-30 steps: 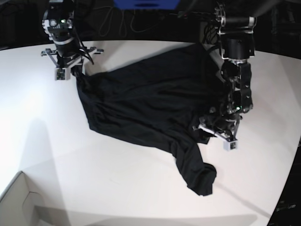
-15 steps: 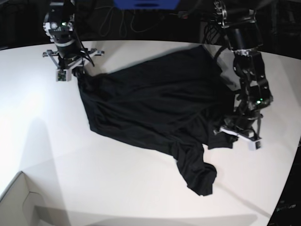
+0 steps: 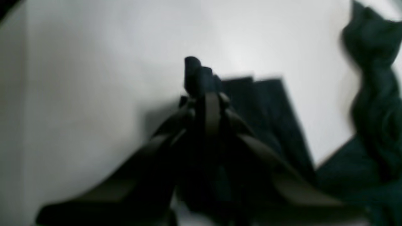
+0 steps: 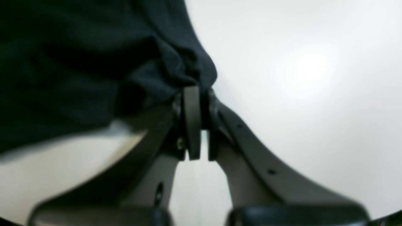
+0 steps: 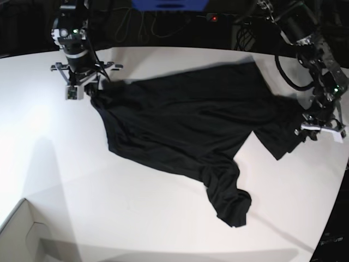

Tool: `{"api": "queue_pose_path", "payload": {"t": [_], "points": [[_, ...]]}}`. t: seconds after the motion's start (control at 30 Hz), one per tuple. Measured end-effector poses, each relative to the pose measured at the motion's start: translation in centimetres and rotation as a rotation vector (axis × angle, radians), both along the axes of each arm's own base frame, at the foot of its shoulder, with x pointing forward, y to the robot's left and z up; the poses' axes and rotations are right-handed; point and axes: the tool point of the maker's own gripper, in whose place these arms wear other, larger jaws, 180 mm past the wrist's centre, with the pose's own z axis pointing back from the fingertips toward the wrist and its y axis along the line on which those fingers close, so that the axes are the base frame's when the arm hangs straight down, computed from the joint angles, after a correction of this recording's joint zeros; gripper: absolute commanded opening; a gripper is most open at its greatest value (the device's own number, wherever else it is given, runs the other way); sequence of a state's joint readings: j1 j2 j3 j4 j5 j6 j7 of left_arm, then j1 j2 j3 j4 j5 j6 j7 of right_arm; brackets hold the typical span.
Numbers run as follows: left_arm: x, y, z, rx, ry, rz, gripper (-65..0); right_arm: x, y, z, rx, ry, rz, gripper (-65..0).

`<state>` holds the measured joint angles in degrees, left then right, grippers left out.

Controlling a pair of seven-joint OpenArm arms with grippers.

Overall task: Layout the t-shirt on the table in an organized manner, then fold the t-shirt properly
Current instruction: 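Release the shirt with the left gripper and lift it away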

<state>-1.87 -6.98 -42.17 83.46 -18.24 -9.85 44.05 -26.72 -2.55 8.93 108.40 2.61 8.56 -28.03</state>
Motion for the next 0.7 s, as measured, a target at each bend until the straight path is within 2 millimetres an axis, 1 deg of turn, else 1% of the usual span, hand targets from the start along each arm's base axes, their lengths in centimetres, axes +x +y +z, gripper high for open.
{"api": "queue_pose_path", "payload": {"t": [0.07, 0.1, 0.17, 0.23, 0.3, 0.37, 0.43, 0.47, 0.53, 0.63, 0.7], "points": [[-0.8, 0.1, -0.6, 0.007, 0.024, -0.014, -63.7, 0.1, 0.8, 0.7, 0.003, -0.013, 0.021, -65.0], [-1.2, 0.3, -0.7, 0.013, 0.029, -0.012, -62.0, 0.2, 1.1, 1.1, 0.007, -0.024, 0.027, -65.0], [-2.1, 1.0, -1.1, 0.028, 0.052, -0.002, -54.1, 0.1, 1.0, 1.7, 0.002, -0.040, 0.029, -65.0], [-2.7, 1.1, -1.4, 0.032, 0.064, -0.001, -45.5, -0.1, 0.9, 2.0, -0.002, -0.043, 0.026, -65.0], [-3.4, 1.8, -1.4, 0.024, 0.061, 0.027, -39.5, -0.4, 0.9, 2.1, -0.002, -0.040, 0.024, -65.0], [-4.6, 3.3, -1.1, 0.025, 0.050, 0.089, -38.3, -1.0, 0.7, 1.8, -0.003, -0.027, 0.019, -65.0], [-5.8, 5.1, -0.8, 0.034, 0.049, 0.146, -38.4, -1.7, 0.0, 1.5, -0.013, -0.012, 0.001, -65.0], [-6.2, 5.7, -0.7, 0.041, 0.051, 0.159, -38.4, -1.8, -0.6, 1.6, -0.021, -0.020, -0.013, -65.0], [-6.7, 6.4, -0.5, 0.046, 0.049, 0.180, -38.4, -2.2, -1.0, 2.0, -0.025, -0.058, -0.037, -65.0], [-7.1, 7.0, -0.3, 0.040, 0.037, 0.209, -38.1, -2.9, -0.7, 1.8, -0.017, -0.050, -0.037, -65.0], [-7.3, 7.3, -0.2, 0.044, 0.037, 0.217, -38.0, -2.9, -0.9, 1.8, -0.022, -0.050, -0.036, -65.0]]}}
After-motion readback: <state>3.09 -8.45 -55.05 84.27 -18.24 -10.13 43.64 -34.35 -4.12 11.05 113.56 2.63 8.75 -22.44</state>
